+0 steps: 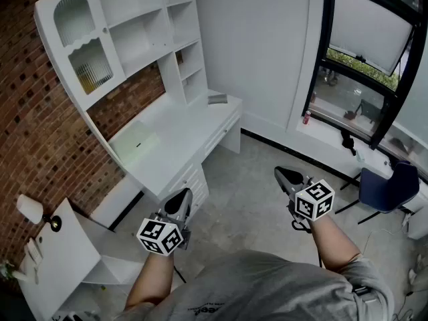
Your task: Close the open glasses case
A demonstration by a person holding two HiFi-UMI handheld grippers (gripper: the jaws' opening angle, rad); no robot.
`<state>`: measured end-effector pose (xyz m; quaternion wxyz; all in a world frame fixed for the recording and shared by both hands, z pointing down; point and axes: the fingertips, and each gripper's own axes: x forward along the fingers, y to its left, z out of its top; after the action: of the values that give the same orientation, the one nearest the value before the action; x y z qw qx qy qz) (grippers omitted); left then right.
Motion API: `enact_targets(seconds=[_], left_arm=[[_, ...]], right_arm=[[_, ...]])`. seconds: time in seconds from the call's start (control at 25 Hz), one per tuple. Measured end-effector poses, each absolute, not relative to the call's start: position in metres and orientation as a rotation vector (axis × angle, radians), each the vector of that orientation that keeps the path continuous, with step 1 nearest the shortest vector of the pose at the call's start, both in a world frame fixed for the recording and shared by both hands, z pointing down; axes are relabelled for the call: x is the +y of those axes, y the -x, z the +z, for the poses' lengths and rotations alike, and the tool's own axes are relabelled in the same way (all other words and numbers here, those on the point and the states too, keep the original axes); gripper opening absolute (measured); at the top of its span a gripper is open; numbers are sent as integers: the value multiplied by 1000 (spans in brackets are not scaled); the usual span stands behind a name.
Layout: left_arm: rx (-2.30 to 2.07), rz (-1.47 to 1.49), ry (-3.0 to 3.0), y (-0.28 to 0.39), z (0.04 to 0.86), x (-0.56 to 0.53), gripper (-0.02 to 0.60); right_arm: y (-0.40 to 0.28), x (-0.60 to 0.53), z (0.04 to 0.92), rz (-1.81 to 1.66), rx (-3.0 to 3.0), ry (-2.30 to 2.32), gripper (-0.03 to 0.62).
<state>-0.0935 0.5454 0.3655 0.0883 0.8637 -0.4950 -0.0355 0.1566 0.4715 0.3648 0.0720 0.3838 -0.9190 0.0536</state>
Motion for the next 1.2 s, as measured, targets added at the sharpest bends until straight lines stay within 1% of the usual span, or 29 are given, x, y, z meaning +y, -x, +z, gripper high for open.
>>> enact_targets(seconds=[0.56,1.2], left_arm=[[-1475,-95,-2584,68,362,535,-4],[-1516,-134,-2581,-38,353,523,-5]], right_arm=[[-182,462,360,173,-2770,-1171,9],[-285,458,348,120,-2786,-1122,9]])
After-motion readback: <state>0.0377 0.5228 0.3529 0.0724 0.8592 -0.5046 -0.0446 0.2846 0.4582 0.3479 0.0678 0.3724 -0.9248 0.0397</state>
